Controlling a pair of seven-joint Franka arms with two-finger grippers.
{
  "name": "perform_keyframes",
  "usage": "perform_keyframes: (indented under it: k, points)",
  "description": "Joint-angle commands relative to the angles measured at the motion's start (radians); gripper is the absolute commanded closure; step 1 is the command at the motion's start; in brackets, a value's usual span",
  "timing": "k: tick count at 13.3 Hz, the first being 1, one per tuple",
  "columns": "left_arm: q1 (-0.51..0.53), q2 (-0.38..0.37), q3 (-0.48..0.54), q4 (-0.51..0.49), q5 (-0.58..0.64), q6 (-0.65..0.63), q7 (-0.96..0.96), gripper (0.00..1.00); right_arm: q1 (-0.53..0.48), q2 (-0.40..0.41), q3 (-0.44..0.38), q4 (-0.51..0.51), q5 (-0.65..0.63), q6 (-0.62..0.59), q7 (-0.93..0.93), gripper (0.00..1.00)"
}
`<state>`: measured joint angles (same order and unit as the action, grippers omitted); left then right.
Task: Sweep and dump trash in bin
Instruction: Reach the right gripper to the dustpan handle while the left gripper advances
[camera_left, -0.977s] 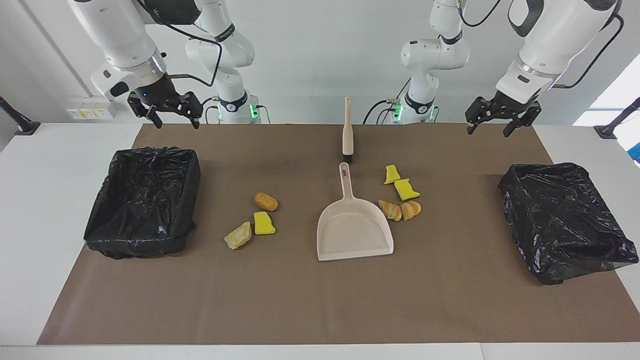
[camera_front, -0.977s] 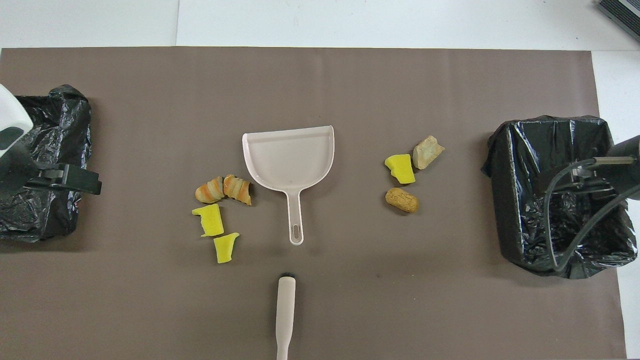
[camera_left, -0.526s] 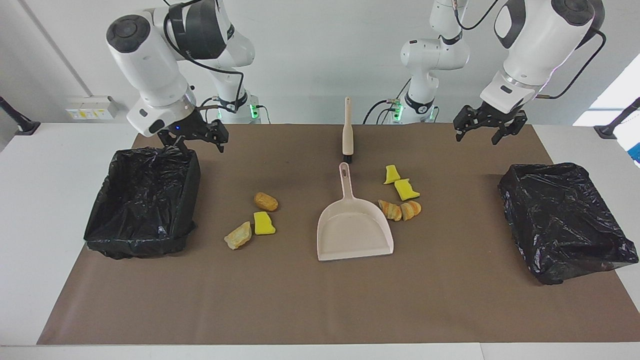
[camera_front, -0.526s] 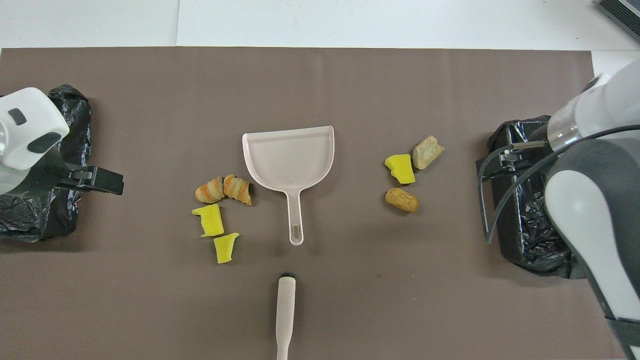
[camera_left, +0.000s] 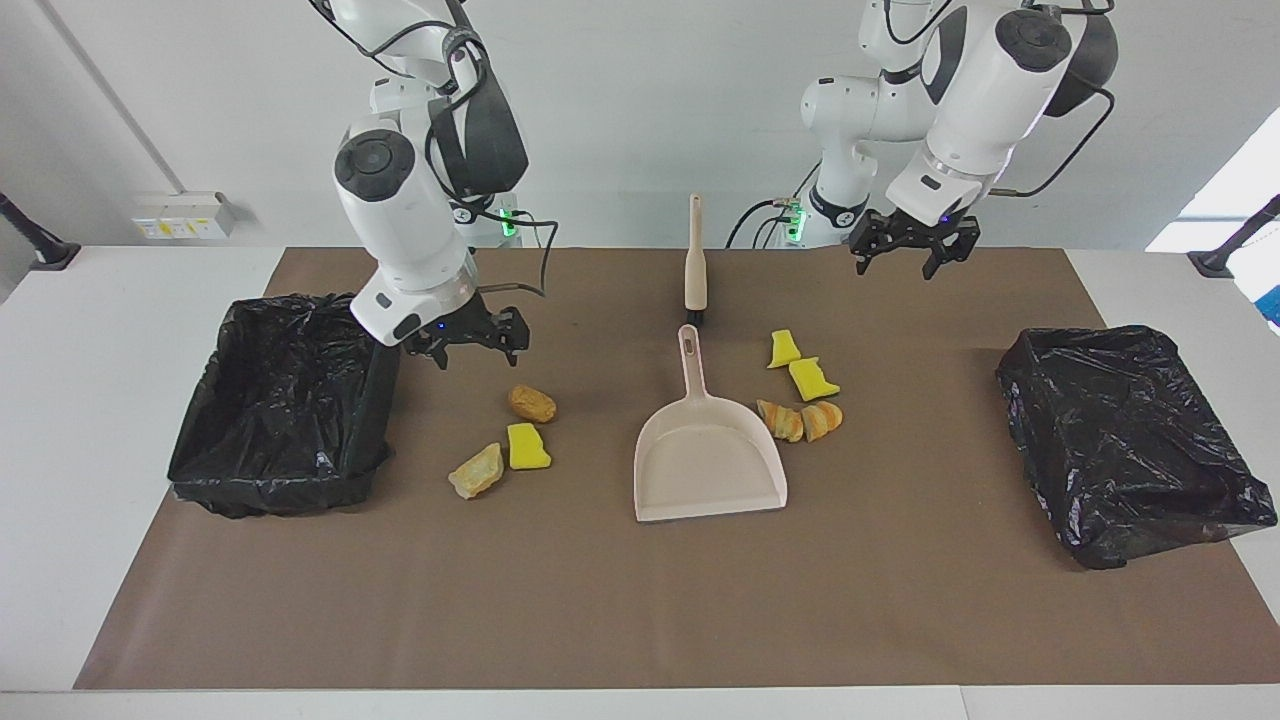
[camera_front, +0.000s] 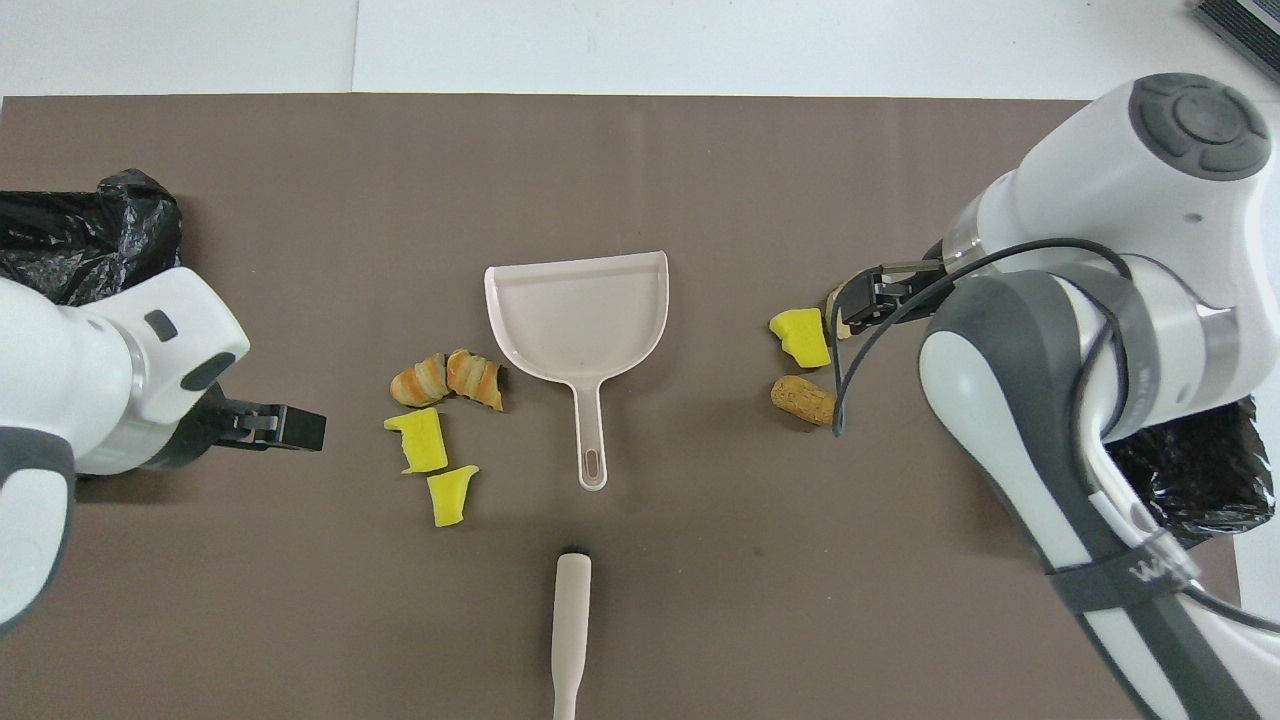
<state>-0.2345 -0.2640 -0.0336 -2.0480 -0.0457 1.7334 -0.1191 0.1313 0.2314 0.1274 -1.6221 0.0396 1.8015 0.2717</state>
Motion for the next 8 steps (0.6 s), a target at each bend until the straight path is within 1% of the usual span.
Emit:
perform_keyframes:
  k: [1,4,6,7,8]
  points:
    - [-0.016,-0.086,0.015,-0.101,-0.017,0.055,-0.008,0.0,0.045,0.019,0.001,0.004,0.019,0.033,0.095,0.0]
    - [-0.011,-0.064,0.017,-0.095,-0.02,0.116,-0.014,0.0,0.128,0.049,0.0,0.005,0.019,0.1,0.217,0.0]
    - [-0.011,-0.051,0.017,-0.086,-0.02,0.13,-0.019,0.0,0.174,0.075,0.001,0.007,0.026,0.157,0.28,0.0]
    - [-0.013,-0.032,0.017,-0.069,-0.022,0.137,-0.033,0.0,0.201,0.091,0.001,0.007,0.042,0.177,0.317,0.0]
    - [-0.013,-0.032,0.017,-0.069,-0.022,0.127,-0.039,0.0,0.22,0.104,0.001,0.008,0.051,0.208,0.343,0.0]
